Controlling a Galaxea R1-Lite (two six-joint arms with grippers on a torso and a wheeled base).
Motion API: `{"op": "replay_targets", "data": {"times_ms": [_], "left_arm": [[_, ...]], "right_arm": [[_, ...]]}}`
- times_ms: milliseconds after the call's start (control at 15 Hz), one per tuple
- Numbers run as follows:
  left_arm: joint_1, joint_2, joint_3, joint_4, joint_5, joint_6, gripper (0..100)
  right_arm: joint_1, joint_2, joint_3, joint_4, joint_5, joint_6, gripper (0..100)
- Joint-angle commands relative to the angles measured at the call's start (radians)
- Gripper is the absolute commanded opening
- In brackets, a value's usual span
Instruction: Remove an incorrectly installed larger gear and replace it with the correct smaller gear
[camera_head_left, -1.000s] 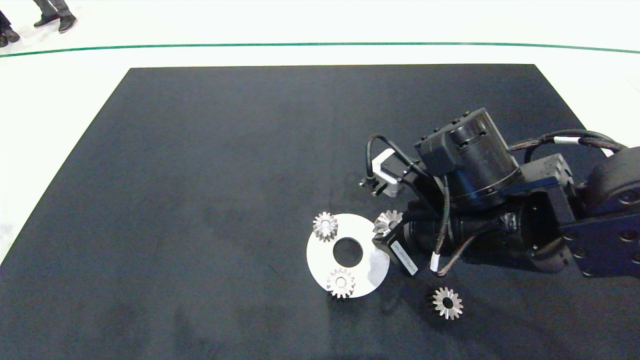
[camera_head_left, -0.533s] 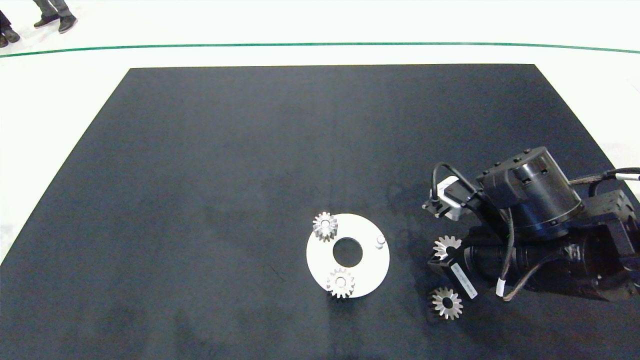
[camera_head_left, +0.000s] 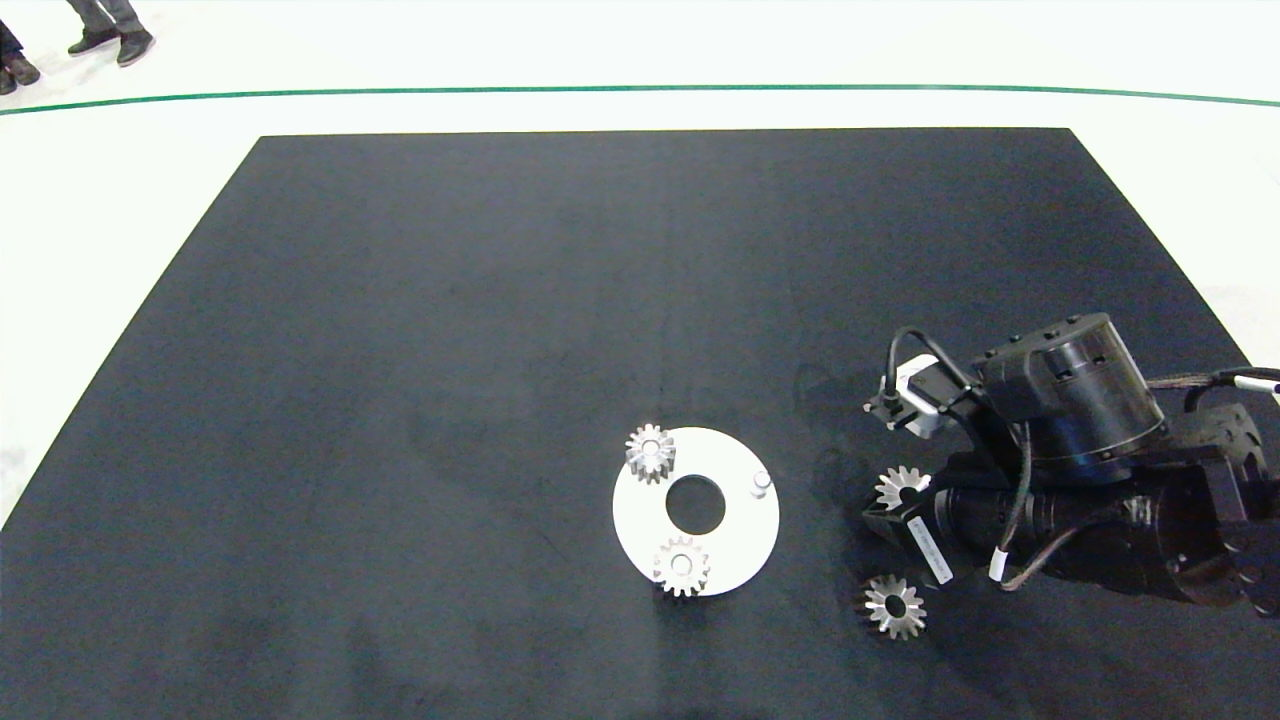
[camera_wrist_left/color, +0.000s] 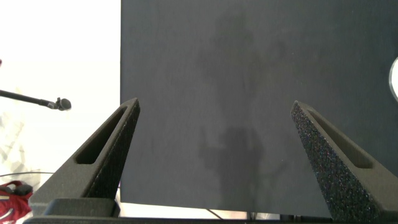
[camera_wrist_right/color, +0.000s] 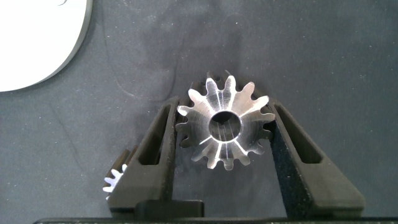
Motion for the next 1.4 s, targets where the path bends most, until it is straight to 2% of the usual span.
{"op": "replay_targets", "data": {"times_ms": [67, 333, 400, 533, 600, 667, 733, 867, 1000, 1200, 1400], "left_arm": [[0.001, -0.004, 0.0, 0.005, 0.001, 0.001, 100], [0.001, -0.005, 0.0, 0.005, 0.001, 0.001, 100], [0.001, -0.007, 0.0, 0.005, 0.001, 0.001, 100], [0.001, -0.007, 0.0, 0.005, 0.001, 0.002, 100], [0.001, -0.007, 0.0, 0.005, 0.001, 0.002, 100], [0.001, -0.007, 0.0, 0.007, 0.001, 0.005, 100], [0.001, -0.007, 0.0, 0.007, 0.001, 0.005, 100], [0.001, -0.007, 0.0, 0.007, 0.001, 0.005, 100], [0.001, -0.007, 0.0, 0.007, 0.001, 0.007, 100], [0.001, -0.007, 0.0, 0.007, 0.001, 0.007, 100], [0.001, -0.007, 0.001, 0.007, 0.001, 0.007, 100]], "right_arm": [[0.0, -0.012, 0.001, 0.003, -0.003, 0.0, 100], [0.036, -0.146, 0.024, 0.022, -0.007, -0.008, 100], [0.062, -0.196, 0.045, 0.051, -0.008, -0.008, 100], [0.118, -0.276, 0.065, 0.175, -0.007, -0.003, 100], [0.143, -0.295, 0.073, 0.215, -0.007, 0.029, 100], [0.174, -0.293, 0.079, 0.229, -0.008, 0.086, 100], [0.188, -0.287, 0.087, 0.232, -0.008, 0.122, 100], [0.188, -0.264, 0.096, 0.23, -0.007, 0.135, 100], [0.194, -0.186, 0.093, 0.224, -0.007, 0.172, 100], [0.232, -0.097, 0.084, 0.206, -0.007, 0.205, 100], [0.234, -0.043, 0.081, 0.157, -0.01, 0.208, 100]]}}
